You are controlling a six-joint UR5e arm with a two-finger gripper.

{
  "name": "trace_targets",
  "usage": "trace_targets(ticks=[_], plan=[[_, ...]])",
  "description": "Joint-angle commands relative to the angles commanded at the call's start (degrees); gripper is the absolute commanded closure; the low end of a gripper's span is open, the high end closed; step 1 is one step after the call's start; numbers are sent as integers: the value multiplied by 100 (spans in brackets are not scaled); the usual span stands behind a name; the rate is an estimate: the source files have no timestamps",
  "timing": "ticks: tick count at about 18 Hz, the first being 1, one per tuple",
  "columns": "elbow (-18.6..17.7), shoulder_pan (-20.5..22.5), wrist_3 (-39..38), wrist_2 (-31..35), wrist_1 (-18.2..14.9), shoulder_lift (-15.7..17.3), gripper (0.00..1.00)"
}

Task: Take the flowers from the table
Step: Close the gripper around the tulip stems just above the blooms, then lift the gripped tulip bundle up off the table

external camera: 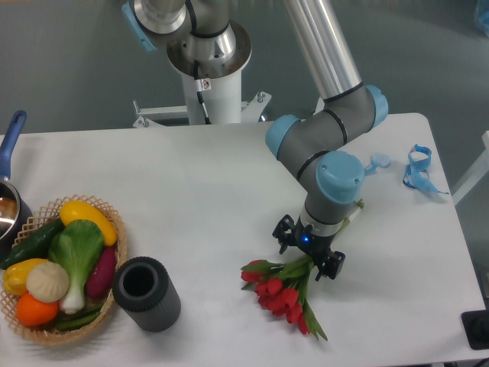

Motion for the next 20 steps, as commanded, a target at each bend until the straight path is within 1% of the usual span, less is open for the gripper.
trace_targets(ticks=[2,3,4,5,7,9,11,13,17,19,20], plan=[[-35,0,0,9,26,0,28],[-44,-9,0,9,26,17,39],[-35,-18,-52,9,18,35,55],[8,-18,-114,0,18,26,60],[35,-18,-132,-9,18,44,66],[44,-9,-158,-26,18,61,76],[105,17,-237,-61,18,105,76],[176,35,-299,-210,9,350,76],[237,79,-649,-1088,9,948,76],[290,70,-1131,-1667,18,1273,76],[334,79,-1377,-2088,18,1379,76]])
